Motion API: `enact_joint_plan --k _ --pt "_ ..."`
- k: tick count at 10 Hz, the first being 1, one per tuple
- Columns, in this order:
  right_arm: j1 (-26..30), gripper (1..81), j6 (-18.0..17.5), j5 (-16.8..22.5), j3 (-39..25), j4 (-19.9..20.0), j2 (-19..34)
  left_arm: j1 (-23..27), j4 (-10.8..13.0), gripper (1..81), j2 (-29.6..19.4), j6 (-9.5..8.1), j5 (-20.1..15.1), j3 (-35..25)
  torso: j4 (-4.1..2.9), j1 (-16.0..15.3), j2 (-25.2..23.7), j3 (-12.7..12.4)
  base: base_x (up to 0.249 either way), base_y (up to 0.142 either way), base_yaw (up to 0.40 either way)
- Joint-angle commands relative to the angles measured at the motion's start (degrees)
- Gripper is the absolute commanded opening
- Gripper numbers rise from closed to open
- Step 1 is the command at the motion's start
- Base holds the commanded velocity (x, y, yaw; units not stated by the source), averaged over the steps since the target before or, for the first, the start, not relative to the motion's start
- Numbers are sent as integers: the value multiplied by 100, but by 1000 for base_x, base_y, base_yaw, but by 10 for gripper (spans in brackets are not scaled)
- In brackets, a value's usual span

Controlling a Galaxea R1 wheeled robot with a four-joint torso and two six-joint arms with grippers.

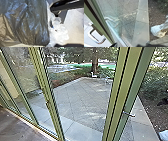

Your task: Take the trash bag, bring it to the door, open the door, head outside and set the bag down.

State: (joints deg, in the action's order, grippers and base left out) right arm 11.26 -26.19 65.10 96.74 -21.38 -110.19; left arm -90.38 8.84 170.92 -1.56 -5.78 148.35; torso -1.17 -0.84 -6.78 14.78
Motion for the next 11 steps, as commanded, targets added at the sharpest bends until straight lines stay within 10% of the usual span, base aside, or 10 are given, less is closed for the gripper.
enact_joint_plan --k 1,9,10,11 --pt "899 811 553 -383 923 -1615 -163 60 -40 10 -14 15 -433 -34 0 0 0 0 0 0 0" --pt "749 811 904 -480 1293 -2151 -217 51 -58 10 30 15 -476 -25 -2 2 0 0 0 0 0" --pt "679 811 975 -480 1311 -2151 -164 51 -58 10 30 15 -530 -25 254 2 0 0 0 0 0" --pt "626 811 984 -489 1311 -2177 -111 51 -58 10 30 15 -530 -25 362 0 0 0 0 0 0"
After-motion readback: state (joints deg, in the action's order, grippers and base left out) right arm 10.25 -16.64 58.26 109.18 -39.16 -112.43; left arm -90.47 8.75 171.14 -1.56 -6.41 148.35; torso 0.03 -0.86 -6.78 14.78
